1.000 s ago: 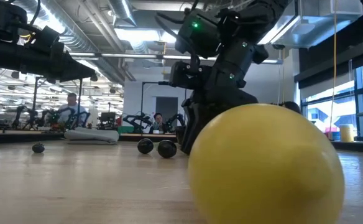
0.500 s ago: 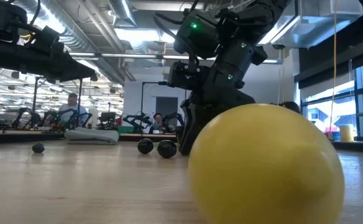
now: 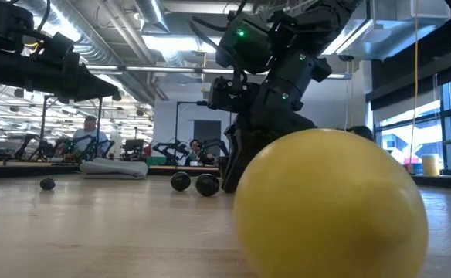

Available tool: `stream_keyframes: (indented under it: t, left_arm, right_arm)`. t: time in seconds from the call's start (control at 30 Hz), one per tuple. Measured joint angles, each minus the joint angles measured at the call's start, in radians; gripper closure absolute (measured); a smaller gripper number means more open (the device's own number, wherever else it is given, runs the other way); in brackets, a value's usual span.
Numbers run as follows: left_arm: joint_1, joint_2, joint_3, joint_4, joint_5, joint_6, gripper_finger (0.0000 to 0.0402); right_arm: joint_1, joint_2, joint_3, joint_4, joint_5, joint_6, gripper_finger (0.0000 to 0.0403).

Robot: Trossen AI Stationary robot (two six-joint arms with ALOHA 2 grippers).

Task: Pick and placing Produce into tupperware
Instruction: Put the right blueberry into the black bin

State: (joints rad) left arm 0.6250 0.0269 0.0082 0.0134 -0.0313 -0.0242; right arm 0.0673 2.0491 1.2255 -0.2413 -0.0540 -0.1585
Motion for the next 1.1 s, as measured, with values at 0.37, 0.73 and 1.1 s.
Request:
stream_keyframes:
  t: [0.37,0.73,1.1]
  left_arm:
    - [0.000,0.000,0.000,0.000,0.000,0.000,0.0261]
    - [0.000,0.000,0.000,0.000,0.000,0.000,0.0261]
    - [0.000,0.000,0.000,0.000,0.000,0.000,0.0261]
  right_arm:
    - [-0.007,-0.011,0.041,-0.056,0.001,0.022,0.0354]
    - [-0.139,-0.038,0.257,-0.449,0.102,-0.037,0.0354]
    - [-0.371,-0.067,0.299,-0.482,0.159,-0.079,0.0350]
